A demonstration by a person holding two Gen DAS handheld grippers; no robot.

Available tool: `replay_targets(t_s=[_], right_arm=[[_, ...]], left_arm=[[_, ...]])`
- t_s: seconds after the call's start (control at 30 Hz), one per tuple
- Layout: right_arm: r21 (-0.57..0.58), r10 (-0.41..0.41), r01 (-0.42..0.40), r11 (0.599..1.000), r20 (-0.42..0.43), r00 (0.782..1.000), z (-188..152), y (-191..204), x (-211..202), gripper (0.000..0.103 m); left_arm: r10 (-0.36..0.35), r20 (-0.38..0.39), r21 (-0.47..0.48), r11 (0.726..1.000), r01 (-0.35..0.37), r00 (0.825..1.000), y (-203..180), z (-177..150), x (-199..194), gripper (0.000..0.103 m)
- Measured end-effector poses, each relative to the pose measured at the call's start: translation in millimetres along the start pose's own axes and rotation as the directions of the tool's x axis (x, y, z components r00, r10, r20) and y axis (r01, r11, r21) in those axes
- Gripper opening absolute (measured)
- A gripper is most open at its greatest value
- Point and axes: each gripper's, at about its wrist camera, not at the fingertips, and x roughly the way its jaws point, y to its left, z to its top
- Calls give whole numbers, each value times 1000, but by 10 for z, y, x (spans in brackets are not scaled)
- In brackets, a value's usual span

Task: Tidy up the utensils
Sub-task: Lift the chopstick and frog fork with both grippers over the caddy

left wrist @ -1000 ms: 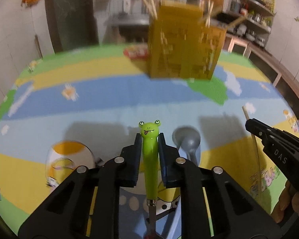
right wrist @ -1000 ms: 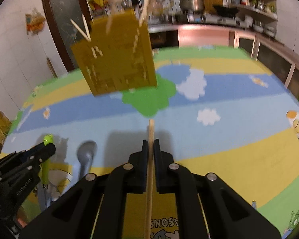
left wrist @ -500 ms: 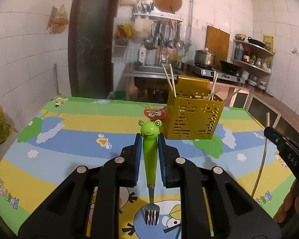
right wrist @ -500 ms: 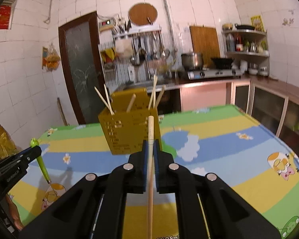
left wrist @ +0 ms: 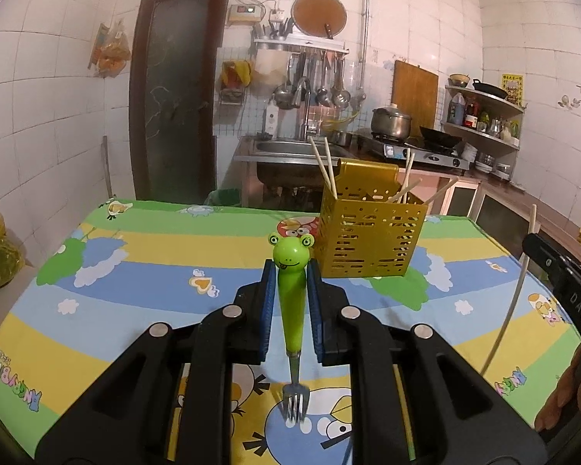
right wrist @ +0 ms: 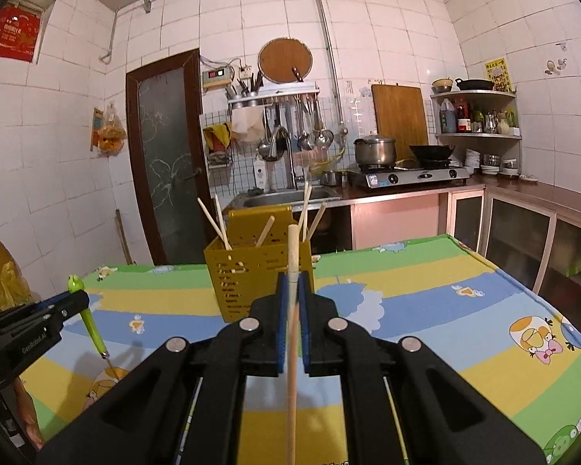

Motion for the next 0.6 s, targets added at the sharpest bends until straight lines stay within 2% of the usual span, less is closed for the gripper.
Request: replay_targets(t_s=[0.3,0.43,0.6], right_arm=[[17,11,-12,1000,56,998,336,-70,116,6],[14,6,-7,1000,86,996,525,-85,181,6],[14,1,-3,1000,154,988,930,-106,305,6]], left_arm=[[-17,40,-6,1000,17,999,-8,269,12,15],[-23,64,-2,1000,23,998,-44,480,46,15],[-44,126,3,999,44,991,-131,914,65,15]])
